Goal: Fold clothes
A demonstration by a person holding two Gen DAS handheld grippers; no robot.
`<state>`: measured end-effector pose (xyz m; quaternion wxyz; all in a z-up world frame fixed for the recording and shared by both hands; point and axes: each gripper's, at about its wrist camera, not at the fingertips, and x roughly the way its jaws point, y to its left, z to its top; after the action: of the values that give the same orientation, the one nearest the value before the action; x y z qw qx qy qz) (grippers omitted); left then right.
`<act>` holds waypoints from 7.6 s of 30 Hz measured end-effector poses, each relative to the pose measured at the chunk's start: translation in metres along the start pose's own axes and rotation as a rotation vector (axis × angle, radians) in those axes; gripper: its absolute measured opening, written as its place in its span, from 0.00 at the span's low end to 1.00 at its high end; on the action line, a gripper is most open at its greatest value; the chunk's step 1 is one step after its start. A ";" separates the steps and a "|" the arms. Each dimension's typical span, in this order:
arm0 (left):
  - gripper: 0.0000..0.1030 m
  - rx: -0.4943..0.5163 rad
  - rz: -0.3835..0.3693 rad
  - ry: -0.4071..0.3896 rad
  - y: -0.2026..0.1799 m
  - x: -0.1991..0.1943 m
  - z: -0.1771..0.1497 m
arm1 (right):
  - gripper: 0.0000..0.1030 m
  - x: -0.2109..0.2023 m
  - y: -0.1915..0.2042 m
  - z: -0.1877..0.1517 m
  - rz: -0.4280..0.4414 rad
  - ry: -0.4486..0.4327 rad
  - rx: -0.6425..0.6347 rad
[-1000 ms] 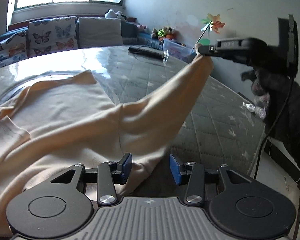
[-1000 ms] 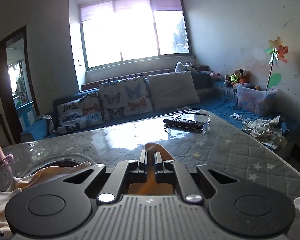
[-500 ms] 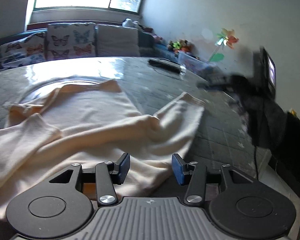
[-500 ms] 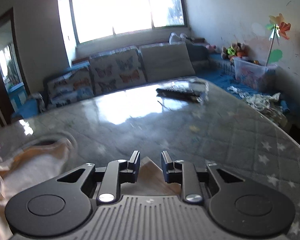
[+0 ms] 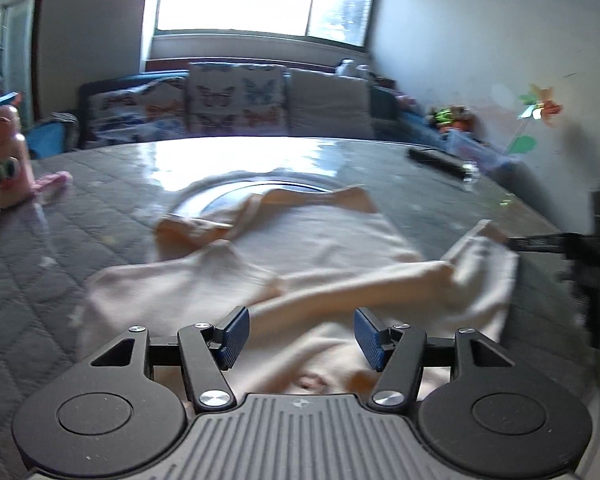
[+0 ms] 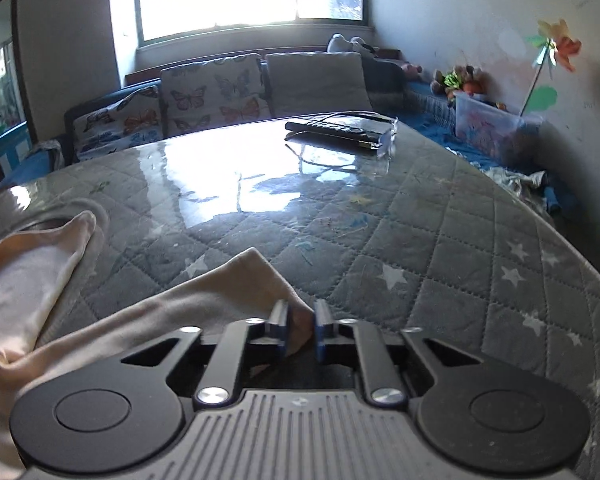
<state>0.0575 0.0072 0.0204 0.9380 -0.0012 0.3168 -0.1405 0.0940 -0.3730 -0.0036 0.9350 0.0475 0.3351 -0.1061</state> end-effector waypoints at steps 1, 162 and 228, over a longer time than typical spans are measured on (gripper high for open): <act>0.59 0.009 0.018 -0.001 0.002 0.003 0.001 | 0.05 -0.002 0.000 0.000 -0.020 -0.006 -0.008; 0.30 0.019 0.265 -0.093 0.093 -0.071 -0.032 | 0.64 -0.108 0.213 -0.056 0.717 0.067 -0.586; 0.05 0.362 -0.189 0.082 -0.032 -0.019 -0.058 | 0.23 -0.097 0.188 -0.042 0.703 0.067 -0.547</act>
<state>-0.0003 -0.0137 -0.0117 0.8919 0.1436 0.3228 -0.2824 0.0383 -0.1675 0.0290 0.8811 -0.0874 0.3444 0.3122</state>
